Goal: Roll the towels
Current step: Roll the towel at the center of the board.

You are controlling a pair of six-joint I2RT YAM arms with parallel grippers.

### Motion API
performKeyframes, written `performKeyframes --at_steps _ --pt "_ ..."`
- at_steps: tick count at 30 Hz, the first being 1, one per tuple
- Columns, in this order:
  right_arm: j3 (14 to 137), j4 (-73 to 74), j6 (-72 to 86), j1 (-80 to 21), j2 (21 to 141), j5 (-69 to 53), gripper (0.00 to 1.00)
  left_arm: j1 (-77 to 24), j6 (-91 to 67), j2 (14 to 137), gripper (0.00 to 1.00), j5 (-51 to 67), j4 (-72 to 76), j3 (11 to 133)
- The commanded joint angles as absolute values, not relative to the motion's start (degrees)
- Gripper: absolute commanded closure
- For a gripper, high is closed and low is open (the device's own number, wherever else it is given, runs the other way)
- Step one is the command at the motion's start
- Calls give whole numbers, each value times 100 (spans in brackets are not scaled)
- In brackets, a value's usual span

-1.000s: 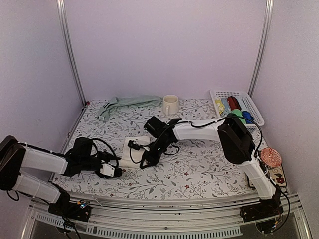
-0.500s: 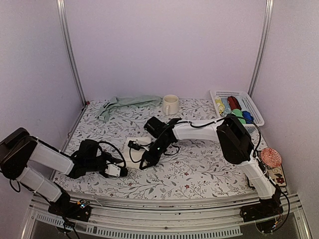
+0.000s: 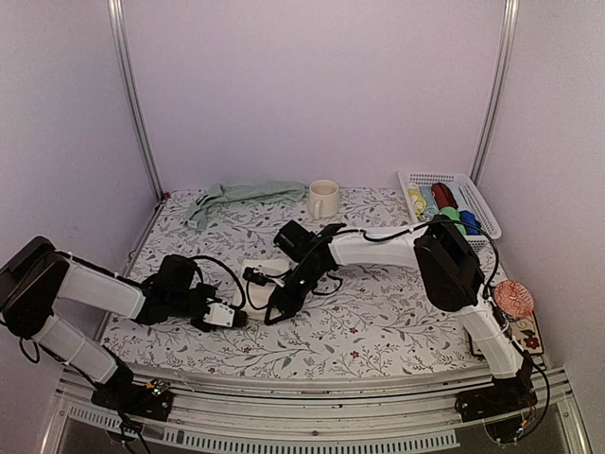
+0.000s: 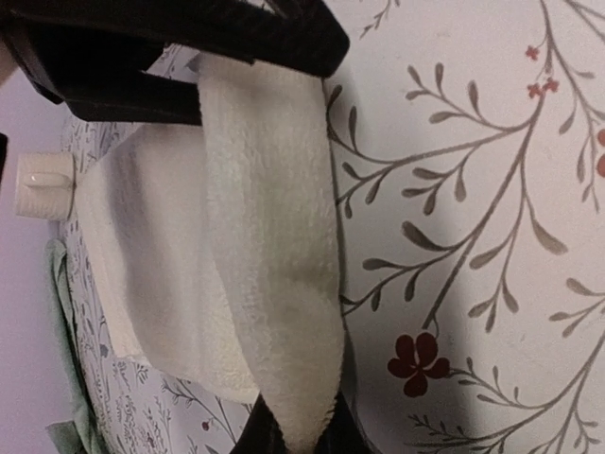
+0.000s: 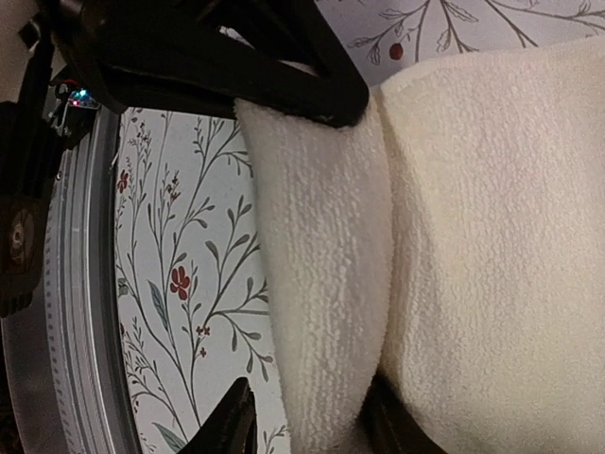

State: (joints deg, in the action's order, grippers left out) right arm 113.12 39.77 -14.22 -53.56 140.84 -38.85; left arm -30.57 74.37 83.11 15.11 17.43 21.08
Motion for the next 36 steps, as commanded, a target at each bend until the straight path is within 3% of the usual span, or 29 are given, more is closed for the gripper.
performKeyframes --at_steps 1,11,21,36 --pt "10796 3735 -1514 -5315 13343 -3324 58 -3032 7178 8513 100 2025 324 2632" --pt "9127 2419 -1786 -5322 11787 -2064 42 -2702 6953 9005 100 2601 -1205 3562" --pt "6787 -761 -3679 -6130 10934 -56 32 -2211 6868 9938 100 3494 -2974 4895" --pt "7667 -1630 -5095 -6790 12535 1622 34 -1996 6557 11023 100 3793 -4286 6267"
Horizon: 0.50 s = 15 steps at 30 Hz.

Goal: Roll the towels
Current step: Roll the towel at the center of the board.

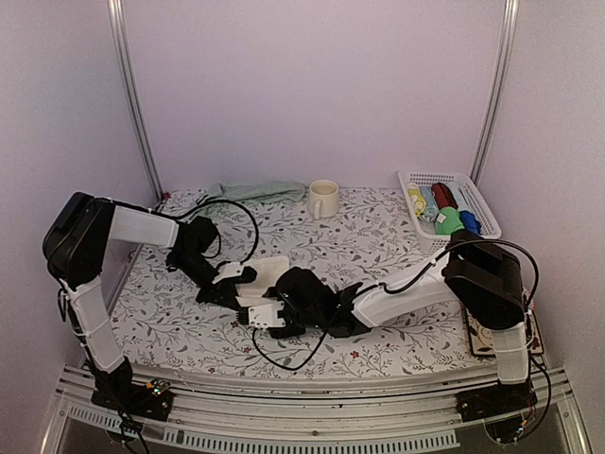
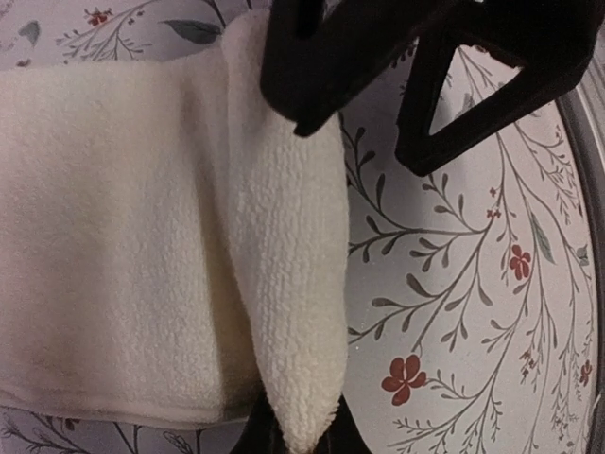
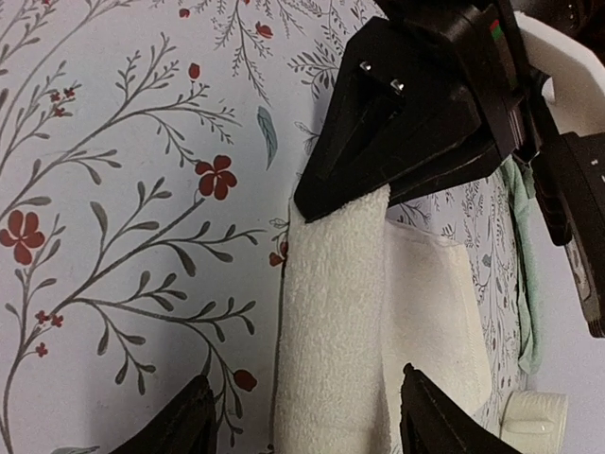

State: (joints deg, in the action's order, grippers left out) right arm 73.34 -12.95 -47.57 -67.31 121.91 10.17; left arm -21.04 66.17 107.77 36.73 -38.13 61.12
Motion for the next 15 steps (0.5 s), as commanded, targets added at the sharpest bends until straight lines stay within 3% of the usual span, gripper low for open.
performKeyframes --at_steps 1,8,15 --pt "7691 -1645 -5110 -6786 12596 1667 34 -1983 6564 11061 100 3807 -4316 6281" --pt "7840 -1634 -5239 -6794 12902 2057 42 -1924 6671 11490 100 3995 -4659 6487" --pt "8034 -1461 -5352 -6795 13177 2352 71 -1864 6711 11679 100 4034 -4832 6678"
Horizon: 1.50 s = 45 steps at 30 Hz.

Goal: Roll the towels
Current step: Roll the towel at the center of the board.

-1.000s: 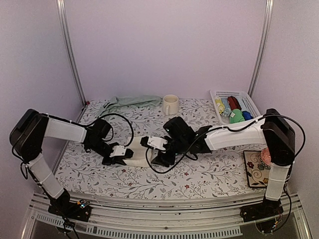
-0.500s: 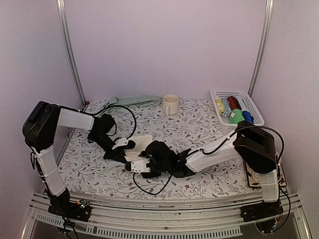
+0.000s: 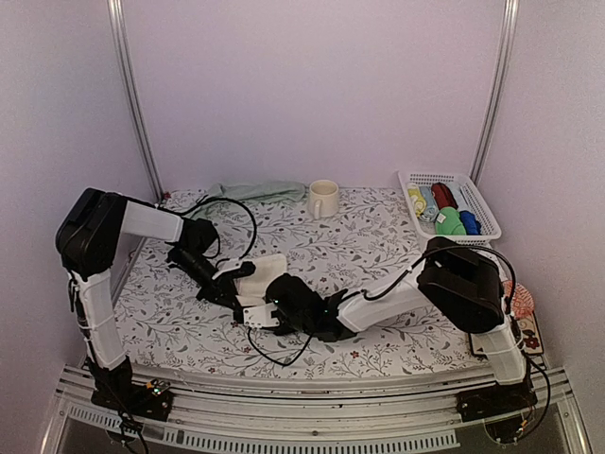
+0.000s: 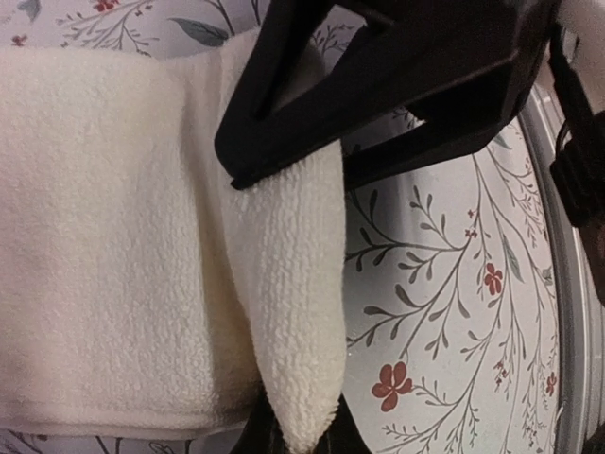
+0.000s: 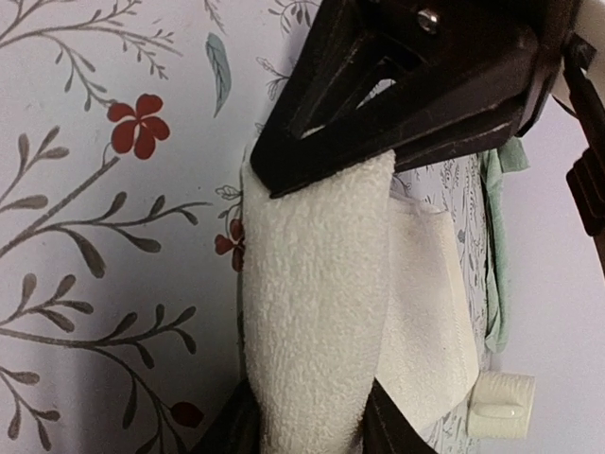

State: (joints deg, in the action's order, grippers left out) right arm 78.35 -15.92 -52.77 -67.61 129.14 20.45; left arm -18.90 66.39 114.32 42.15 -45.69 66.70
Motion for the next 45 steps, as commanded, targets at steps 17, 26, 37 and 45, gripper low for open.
performKeyframes --at_steps 17,26,37,45 --pt "8802 580 -4348 -6719 13239 1062 97 -1634 6368 10210 21 3764 -3532 5706" --pt "9341 1723 -3542 -6474 13230 32 97 -1573 6362 8831 12 3612 -1735 4275" --pt "10454 3120 -2635 -6001 13705 -1765 96 -1692 7106 7189 24 3489 402 2366" --pt "11136 3821 -2292 -5806 14056 -2668 96 -2227 7374 6938 26 2905 1344 1704"
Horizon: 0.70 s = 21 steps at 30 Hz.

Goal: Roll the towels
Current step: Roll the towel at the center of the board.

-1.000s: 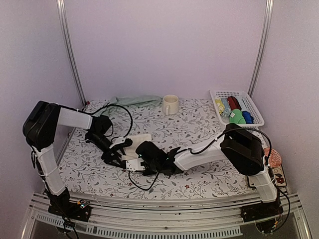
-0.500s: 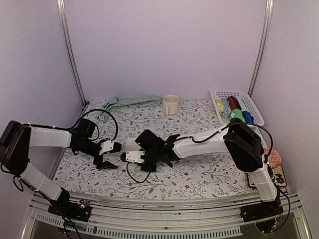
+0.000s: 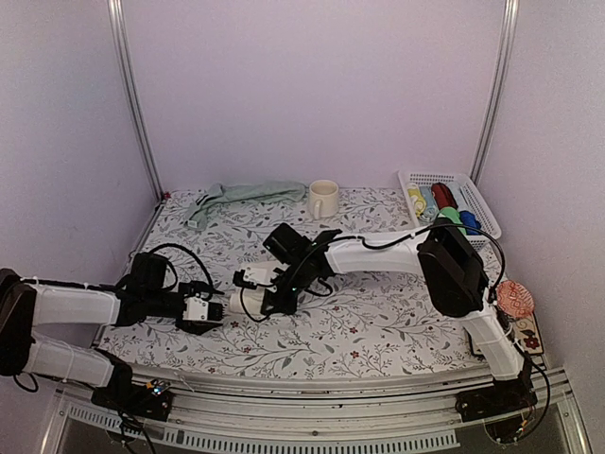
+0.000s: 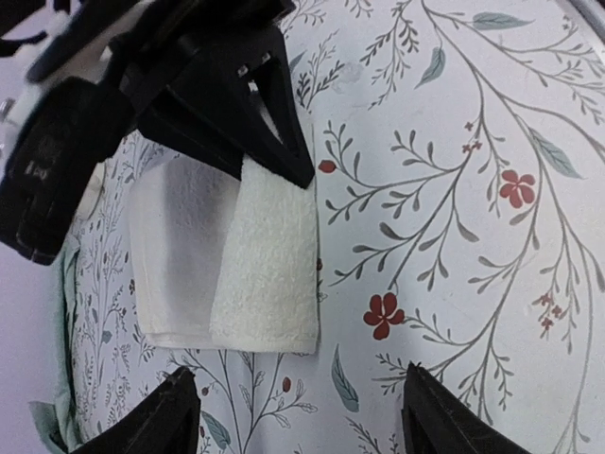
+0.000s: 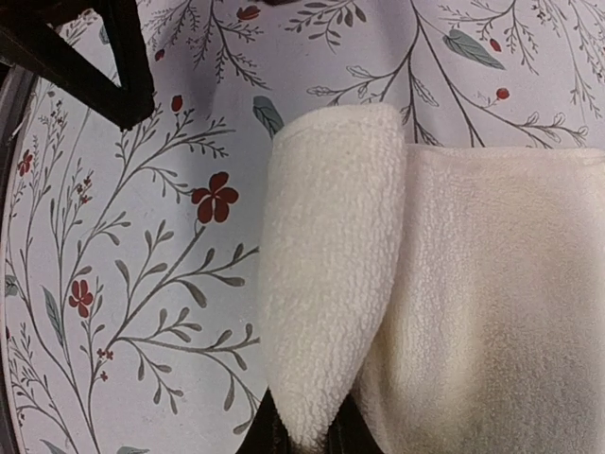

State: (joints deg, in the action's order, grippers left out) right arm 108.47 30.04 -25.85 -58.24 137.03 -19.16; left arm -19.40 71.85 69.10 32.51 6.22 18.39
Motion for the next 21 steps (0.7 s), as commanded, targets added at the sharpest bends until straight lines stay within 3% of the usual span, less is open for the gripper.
performKeyframes --at_steps 1,21 --pt "11238 3914 -2257 -5797 14114 -2746 96 -2294 7374 6977 26 2847 1404 1704" --pt "11654 4266 -1995 -5704 14378 -3535 95 -3221 7247 8044 42 1736 2026 1934"
